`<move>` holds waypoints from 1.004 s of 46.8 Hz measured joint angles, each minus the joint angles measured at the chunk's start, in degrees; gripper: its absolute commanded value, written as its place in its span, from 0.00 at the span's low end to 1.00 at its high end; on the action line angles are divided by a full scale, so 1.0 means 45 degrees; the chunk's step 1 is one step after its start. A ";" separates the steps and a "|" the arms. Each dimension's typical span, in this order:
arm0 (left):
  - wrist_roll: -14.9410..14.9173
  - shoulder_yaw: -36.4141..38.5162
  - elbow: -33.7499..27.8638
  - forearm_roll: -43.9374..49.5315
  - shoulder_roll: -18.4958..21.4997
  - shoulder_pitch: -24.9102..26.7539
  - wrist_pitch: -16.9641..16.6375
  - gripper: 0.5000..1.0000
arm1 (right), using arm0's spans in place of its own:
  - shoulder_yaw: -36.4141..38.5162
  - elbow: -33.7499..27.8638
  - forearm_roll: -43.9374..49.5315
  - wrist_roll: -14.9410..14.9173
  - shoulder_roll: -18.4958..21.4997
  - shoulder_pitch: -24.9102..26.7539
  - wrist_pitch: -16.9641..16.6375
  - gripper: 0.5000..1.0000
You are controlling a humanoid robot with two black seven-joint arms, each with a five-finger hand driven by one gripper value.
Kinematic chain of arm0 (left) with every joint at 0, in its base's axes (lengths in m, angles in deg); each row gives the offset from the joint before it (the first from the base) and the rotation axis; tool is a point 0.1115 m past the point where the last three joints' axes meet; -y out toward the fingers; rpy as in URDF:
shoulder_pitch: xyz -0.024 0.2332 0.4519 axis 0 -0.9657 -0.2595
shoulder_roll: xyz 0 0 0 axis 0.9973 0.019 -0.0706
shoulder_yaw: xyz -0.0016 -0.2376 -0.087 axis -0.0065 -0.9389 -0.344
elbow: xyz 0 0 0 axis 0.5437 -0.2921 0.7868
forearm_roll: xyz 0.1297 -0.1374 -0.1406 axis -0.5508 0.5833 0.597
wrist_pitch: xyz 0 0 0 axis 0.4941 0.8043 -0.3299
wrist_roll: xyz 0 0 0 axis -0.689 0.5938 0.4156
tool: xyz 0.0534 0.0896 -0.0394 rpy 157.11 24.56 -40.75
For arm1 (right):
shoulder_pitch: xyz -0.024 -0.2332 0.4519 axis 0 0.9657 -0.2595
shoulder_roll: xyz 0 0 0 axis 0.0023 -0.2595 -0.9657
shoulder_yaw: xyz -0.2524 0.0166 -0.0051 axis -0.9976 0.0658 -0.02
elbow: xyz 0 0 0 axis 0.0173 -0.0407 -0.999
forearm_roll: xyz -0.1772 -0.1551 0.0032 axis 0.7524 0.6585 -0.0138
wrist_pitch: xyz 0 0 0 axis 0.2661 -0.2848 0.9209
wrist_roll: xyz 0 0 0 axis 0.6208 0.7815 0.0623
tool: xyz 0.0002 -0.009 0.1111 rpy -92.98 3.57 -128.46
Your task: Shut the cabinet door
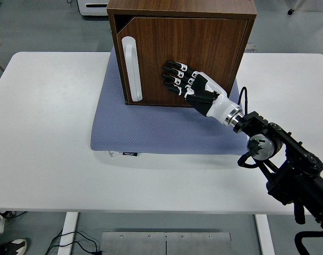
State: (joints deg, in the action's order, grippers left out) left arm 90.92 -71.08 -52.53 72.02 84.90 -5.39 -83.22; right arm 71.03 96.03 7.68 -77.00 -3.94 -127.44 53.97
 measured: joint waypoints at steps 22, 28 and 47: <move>0.0002 0.0000 0.0000 0.0013 0.0000 0.0001 0.0001 1.00 | 0.0102 0.0145 -0.0004 0.0009 -0.0002 0.0176 -0.0209 1.00; 0.0002 0.0000 0.0000 0.0015 0.0000 0.0001 0.0001 1.00 | -0.0181 0.0452 0.0097 0.0011 -0.0004 0.0403 -0.0826 1.00; 0.0000 0.0000 0.0002 0.0010 0.0000 -0.0002 0.0002 1.00 | -0.0354 0.2031 0.0140 0.0012 -0.0584 0.1959 -0.1411 1.00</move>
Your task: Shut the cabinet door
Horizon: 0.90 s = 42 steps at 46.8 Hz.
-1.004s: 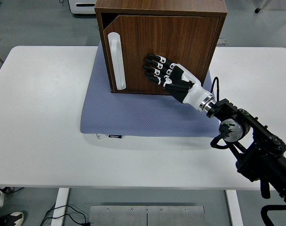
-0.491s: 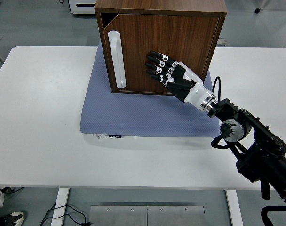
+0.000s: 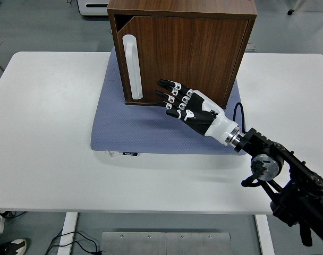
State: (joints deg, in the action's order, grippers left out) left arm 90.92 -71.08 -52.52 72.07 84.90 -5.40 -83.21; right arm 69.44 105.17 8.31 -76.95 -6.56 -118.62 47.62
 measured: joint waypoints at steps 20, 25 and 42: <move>0.0005 -0.0001 -0.0001 0.0000 0.0000 0.0003 -0.0001 1.00 | 0.1350 0.1455 -0.0008 -0.0034 -0.1874 0.2025 -0.0018 1.00; 0.0007 0.0000 -0.0001 -0.0001 0.0000 0.0003 0.0000 1.00 | 0.1930 0.1627 -0.0015 -0.0034 -0.2172 0.2573 -0.0022 1.00; 0.0006 -0.0001 -0.0001 -0.0007 0.0000 0.0002 -0.0001 1.00 | 0.3446 0.2156 -0.0033 -0.0009 -0.3025 0.3763 -0.0027 1.00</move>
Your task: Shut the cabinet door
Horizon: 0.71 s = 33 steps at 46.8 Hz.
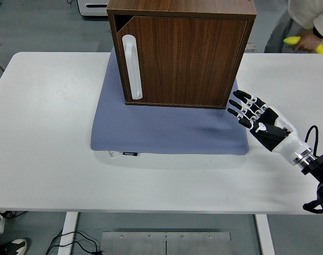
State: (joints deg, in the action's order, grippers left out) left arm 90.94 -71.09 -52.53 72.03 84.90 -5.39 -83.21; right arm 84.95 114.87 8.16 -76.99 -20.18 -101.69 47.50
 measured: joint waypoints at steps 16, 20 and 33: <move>0.0000 0.0000 -0.0003 0.0008 0.0000 0.0000 -0.0002 1.00 | 0.1515 -0.0960 -0.0599 0.0192 -0.0038 0.0024 0.0364 1.00; -0.0002 0.0000 -0.0003 0.0009 0.0000 0.0001 -0.0003 1.00 | 0.1686 -0.1476 -0.1013 0.0194 0.0050 -0.0307 0.0648 1.00; -0.0004 0.0001 -0.0003 0.0010 0.0000 -0.0003 -0.0002 1.00 | 0.2531 -0.3380 -0.1529 0.0198 0.1354 -0.1734 0.1768 1.00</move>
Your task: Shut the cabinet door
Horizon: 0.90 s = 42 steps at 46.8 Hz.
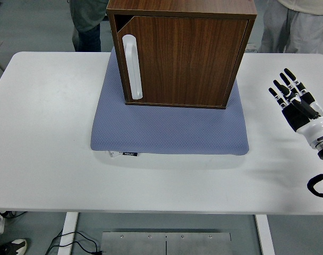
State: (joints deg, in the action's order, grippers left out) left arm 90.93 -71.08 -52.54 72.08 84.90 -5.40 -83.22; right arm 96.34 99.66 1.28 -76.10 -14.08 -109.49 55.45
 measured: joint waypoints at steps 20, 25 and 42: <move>-0.0003 -0.0001 0.0000 -0.0004 0.0000 0.0003 0.0000 1.00 | 0.0699 -0.2229 -0.0011 -0.0031 0.1597 -0.1298 0.0413 1.00; -0.0005 0.0000 0.0001 -0.0004 0.0000 0.0002 0.0000 1.00 | 0.0828 -0.2507 -0.0373 -0.0030 0.1698 -0.1637 0.0417 1.00; -0.0001 -0.0001 0.0001 -0.0004 0.0000 0.0003 0.0001 1.00 | 0.0875 -0.2749 -0.1528 -0.0005 0.1767 -0.1870 0.0417 1.00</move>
State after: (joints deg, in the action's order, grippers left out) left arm 90.92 -71.09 -52.53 72.06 84.90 -5.39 -83.22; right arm 100.27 87.29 -5.59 -76.12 -6.13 -117.91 57.33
